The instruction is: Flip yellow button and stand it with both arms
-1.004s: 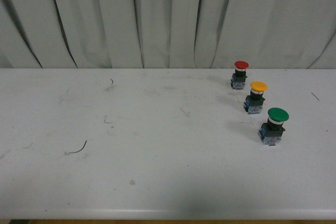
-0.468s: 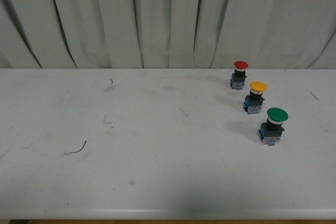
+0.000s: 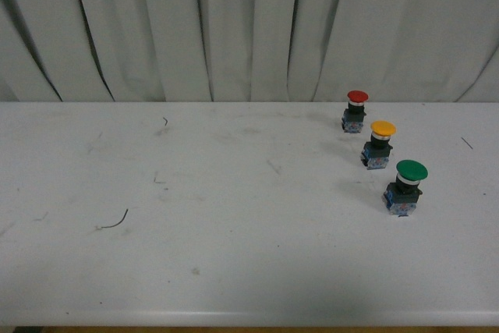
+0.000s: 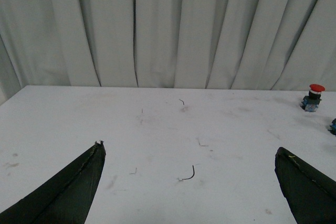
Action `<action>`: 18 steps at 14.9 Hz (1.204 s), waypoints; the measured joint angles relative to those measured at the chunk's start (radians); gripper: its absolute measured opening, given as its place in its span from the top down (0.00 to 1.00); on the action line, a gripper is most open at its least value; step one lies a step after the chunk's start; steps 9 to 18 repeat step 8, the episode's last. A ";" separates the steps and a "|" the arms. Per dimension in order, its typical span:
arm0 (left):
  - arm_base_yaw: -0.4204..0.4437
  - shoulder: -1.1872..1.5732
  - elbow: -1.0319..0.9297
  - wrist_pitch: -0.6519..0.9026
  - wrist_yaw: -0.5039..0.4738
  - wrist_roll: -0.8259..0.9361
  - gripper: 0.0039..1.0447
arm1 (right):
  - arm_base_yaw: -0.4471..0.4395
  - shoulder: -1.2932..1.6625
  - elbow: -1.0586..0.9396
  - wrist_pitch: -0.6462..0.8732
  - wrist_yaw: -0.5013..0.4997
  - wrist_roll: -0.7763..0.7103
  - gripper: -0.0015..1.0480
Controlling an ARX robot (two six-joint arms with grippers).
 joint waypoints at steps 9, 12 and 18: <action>0.000 0.000 0.000 0.000 0.000 0.000 0.06 | 0.000 0.000 0.000 0.000 0.000 0.000 0.06; 0.000 0.000 0.000 0.000 0.000 0.000 0.06 | 0.000 0.000 0.000 0.000 0.000 0.000 0.06; 0.000 0.000 0.000 0.000 0.000 0.000 0.06 | 0.000 0.000 0.000 0.000 0.000 0.000 0.06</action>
